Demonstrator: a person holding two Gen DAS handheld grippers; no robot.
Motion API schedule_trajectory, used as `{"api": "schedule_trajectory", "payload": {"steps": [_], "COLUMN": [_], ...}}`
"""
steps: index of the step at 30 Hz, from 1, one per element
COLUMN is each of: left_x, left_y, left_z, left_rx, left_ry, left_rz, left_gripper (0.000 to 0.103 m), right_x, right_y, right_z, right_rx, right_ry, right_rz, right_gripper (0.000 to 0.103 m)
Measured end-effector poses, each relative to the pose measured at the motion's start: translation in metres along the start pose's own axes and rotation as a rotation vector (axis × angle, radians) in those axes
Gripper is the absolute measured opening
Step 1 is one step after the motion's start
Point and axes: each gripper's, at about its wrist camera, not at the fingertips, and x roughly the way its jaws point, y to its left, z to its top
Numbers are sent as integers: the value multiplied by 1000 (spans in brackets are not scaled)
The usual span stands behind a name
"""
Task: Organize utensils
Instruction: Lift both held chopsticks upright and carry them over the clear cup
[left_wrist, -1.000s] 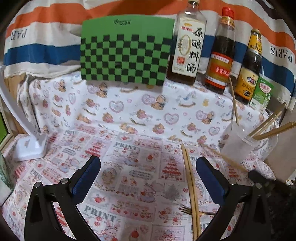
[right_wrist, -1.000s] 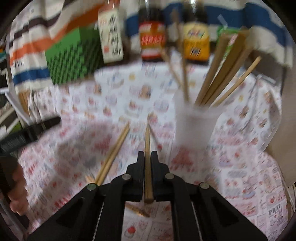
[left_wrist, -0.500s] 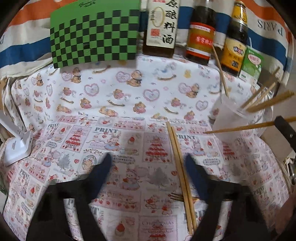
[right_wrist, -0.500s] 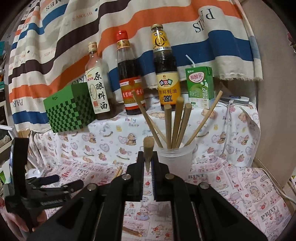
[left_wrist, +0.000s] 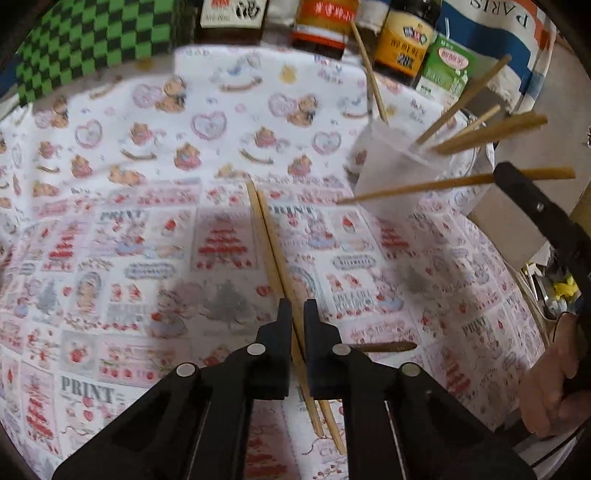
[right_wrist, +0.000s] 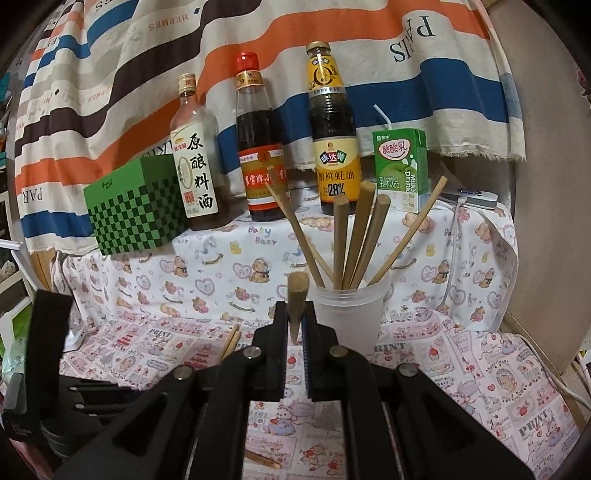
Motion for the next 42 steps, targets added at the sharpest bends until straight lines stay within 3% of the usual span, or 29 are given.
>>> {"api": "schedule_trajectory", "payload": {"steps": [10,14,25,33,36,42], "left_x": [17,17,22,18,0,-61], "left_y": [3,12,2,23,22,9], "left_z": [-2,0,-5,0,1,2], "left_rx": [33,-6,67,-54,-53,-24], "left_ry": [14,25,38,65,-23,-287], "left_rz": [50,30,145,57,93,16], "left_gripper": [7,9,10,6,5,5], "right_x": [1,1,5,10,9,-6], "right_y": [1,1,4,-1,-4,-7], "right_z": [-1,-1,-3,-2,-1,6], "right_rx": [-6,-6,-39,-14,6,18], "right_ry": [8,8,20,48,41,-26], "right_rz": [0,-1,-6,7,13,26], "right_gripper": [6,6,6,6,6,6]}}
